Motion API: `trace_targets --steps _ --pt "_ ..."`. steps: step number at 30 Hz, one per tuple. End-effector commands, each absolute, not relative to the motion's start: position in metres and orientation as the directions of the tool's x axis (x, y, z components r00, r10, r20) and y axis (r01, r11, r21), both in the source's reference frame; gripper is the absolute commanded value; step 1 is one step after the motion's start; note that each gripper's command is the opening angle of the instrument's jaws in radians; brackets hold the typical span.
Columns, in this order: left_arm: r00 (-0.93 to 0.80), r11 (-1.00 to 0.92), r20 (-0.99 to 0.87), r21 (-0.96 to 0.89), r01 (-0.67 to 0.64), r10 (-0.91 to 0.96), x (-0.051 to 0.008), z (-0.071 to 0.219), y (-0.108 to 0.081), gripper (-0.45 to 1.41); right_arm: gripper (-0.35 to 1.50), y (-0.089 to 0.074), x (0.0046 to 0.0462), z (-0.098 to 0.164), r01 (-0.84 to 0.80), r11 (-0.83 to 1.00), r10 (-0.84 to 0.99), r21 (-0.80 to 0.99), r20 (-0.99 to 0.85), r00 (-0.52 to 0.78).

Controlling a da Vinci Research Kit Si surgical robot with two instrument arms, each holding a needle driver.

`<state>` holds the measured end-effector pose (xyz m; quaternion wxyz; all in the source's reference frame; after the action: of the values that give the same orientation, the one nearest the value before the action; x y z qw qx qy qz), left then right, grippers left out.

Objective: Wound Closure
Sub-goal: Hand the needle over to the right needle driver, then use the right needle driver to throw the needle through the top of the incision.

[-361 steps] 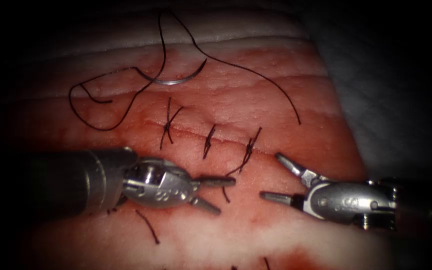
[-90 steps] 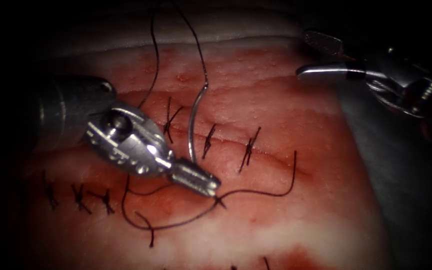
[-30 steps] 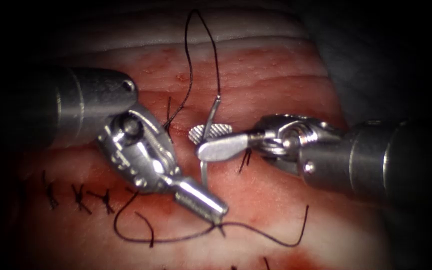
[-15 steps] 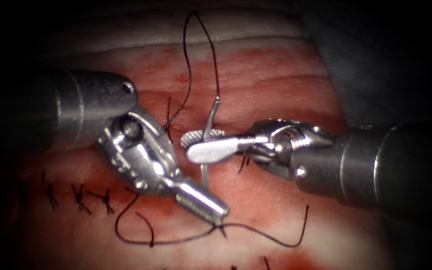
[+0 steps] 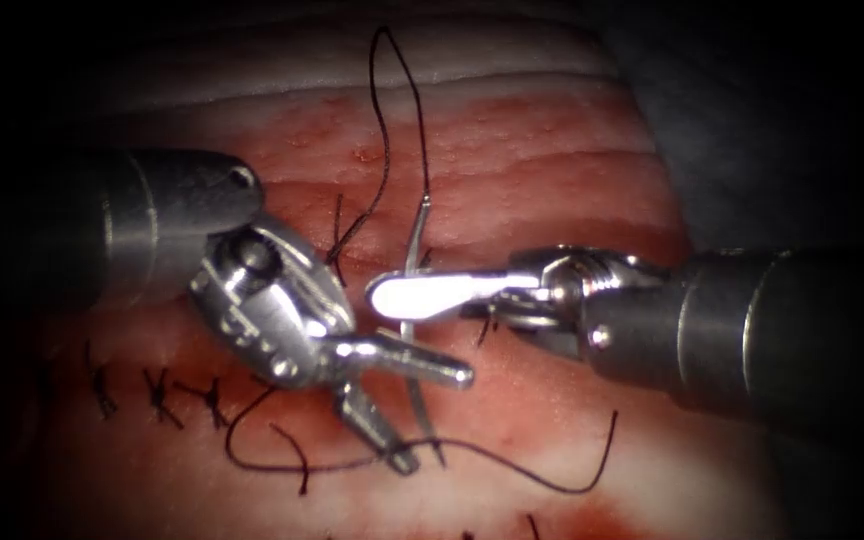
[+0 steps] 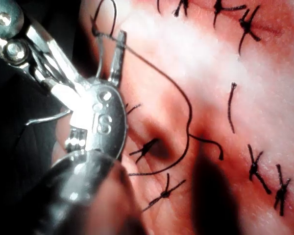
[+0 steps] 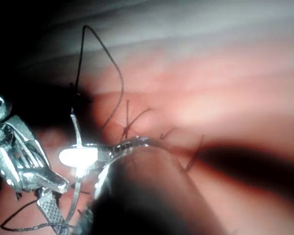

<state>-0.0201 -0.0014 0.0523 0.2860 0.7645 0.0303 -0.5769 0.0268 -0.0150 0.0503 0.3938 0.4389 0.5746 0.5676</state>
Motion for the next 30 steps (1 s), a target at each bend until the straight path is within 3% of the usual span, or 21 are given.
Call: trace_targets --steps 1,6,15,23,30 --pt "0.315 -0.845 -0.914 0.370 0.386 -0.256 -0.0204 0.053 -0.001 0.91 -0.35 -0.014 0.0270 0.051 0.044 -0.034 0.947 0.998 0.046 -0.319" --pt "0.291 -0.855 -0.928 0.338 0.394 -0.233 -0.0200 0.053 -0.001 0.93 -0.35 -0.013 0.0255 0.051 -0.055 0.027 0.926 0.998 -0.046 -0.376" --pt "0.236 -0.849 -0.954 0.276 0.450 -0.185 -0.0213 0.056 -0.002 0.79 -0.35 -0.012 0.0224 0.053 -0.407 0.256 0.813 0.877 -0.423 -0.400" --pt "0.196 -0.849 -0.972 0.211 0.485 -0.129 -0.0231 0.060 -0.003 0.76 -0.35 -0.011 0.0191 0.054 -0.611 0.450 0.667 0.651 -0.700 -0.255" --pt "0.110 -0.893 -0.992 0.101 0.439 -0.059 -0.0242 0.063 -0.002 0.81 -0.35 -0.011 0.0158 0.055 -0.701 0.534 0.569 0.472 -0.814 -0.115"
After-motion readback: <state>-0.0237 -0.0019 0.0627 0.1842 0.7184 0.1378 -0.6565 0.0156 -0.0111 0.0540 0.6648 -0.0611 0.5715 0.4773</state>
